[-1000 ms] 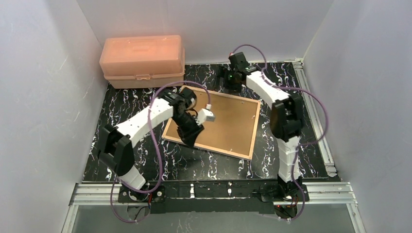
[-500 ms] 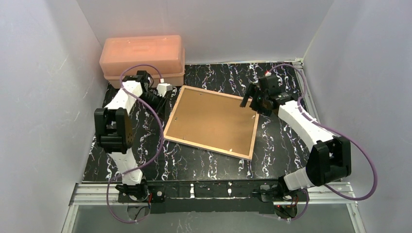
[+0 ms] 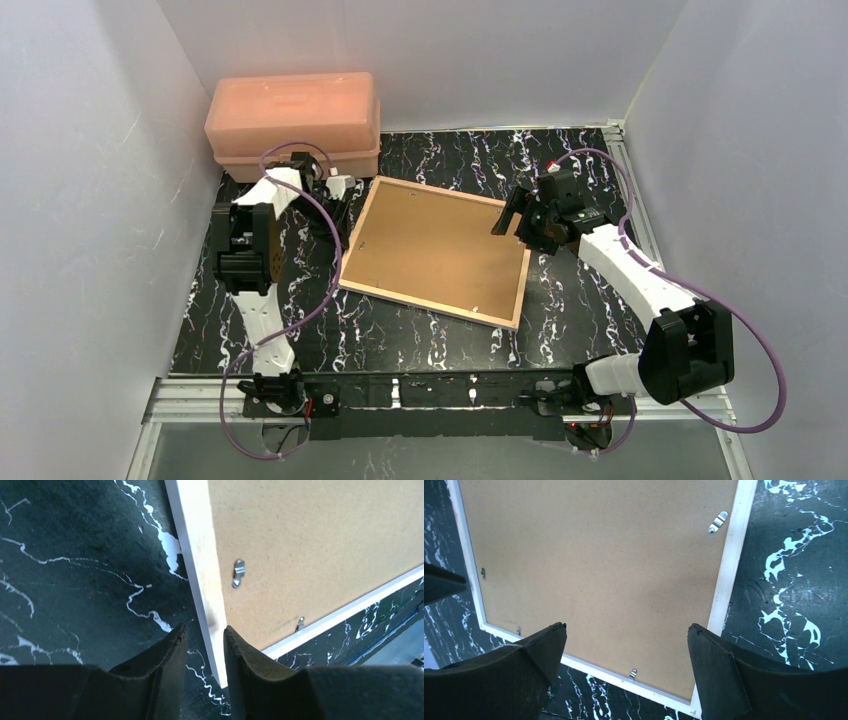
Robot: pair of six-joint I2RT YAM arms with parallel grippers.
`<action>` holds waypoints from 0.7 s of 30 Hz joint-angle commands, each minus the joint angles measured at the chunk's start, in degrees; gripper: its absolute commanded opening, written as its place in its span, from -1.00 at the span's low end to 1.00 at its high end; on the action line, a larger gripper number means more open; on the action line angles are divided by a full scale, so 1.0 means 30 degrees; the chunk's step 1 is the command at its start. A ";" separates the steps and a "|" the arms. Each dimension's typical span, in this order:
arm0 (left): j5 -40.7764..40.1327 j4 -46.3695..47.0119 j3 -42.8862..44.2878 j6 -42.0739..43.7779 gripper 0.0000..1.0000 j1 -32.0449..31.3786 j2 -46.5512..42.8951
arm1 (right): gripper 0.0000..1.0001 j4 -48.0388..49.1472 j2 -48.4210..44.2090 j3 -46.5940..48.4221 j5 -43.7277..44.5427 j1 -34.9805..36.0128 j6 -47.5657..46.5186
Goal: Put the photo into the frame
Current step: Adjust the photo frame at the center of the board.
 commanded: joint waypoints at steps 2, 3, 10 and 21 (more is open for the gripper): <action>0.0101 0.0114 0.0642 -0.1261 -0.35 0.0133 0.1052 | 0.97 0.1079 -0.0519 -0.0152 -0.1468 -0.0094 0.0386; 0.0253 0.0111 0.0577 -0.1331 -0.35 0.0116 0.1055 | 0.97 0.1187 -0.0542 -0.0096 -0.1677 -0.0084 0.0404; 0.0655 0.0322 -0.1066 -0.1348 -0.60 0.0132 0.0569 | 0.97 0.1531 -0.0547 0.0141 -0.2494 -0.0116 0.0509; 0.2546 0.0172 -0.4997 -0.2206 -0.94 -0.0077 -0.1989 | 0.97 0.2459 0.0198 -0.0039 -0.3443 -0.0121 0.0506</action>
